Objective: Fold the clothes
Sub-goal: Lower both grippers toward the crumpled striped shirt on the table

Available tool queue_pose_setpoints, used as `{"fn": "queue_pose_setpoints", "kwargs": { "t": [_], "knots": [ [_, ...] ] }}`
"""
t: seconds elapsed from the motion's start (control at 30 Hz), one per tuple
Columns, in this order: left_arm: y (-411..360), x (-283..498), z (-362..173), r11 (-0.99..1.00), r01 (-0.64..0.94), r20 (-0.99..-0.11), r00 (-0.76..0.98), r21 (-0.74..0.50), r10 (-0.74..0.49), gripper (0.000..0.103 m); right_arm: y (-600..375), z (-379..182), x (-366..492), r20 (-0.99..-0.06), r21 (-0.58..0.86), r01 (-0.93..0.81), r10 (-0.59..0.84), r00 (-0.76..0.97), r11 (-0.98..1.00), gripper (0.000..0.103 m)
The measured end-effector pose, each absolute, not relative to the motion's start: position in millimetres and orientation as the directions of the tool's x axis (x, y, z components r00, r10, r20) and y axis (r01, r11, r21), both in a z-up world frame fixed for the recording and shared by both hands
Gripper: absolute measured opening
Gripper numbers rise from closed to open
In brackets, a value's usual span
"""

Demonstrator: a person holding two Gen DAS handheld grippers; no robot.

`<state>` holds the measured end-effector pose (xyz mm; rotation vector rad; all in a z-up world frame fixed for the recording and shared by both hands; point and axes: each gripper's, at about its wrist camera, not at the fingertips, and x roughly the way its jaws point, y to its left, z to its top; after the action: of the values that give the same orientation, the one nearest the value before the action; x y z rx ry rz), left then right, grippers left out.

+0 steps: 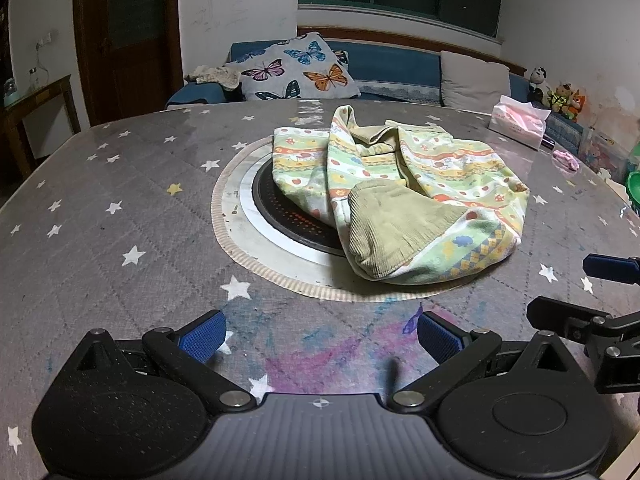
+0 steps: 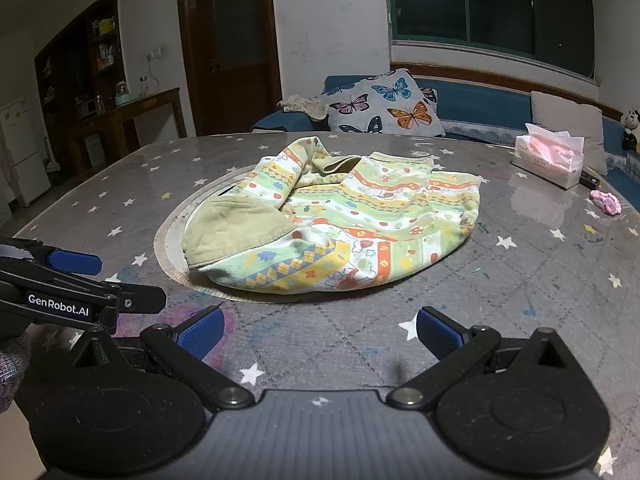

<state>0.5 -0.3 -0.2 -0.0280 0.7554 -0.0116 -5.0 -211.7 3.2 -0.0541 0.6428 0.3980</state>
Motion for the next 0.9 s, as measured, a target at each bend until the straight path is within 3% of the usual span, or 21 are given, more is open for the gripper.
{"fn": "queue_pose_setpoints", "kwargs": {
  "t": [0.43,0.9],
  "knots": [
    [8,19,3,1.000,-0.009,-0.678,0.735,-0.018,-0.005,0.103,-208,1,14,-0.611,0.088,-0.384,0.354,0.708,0.919,0.103],
    [10,73,39,0.999,0.018,-0.600,0.800,0.047,0.014,0.102,-214,19,63,-0.619,0.106,-0.391,0.368,0.694,0.914,0.100]
  ]
}}
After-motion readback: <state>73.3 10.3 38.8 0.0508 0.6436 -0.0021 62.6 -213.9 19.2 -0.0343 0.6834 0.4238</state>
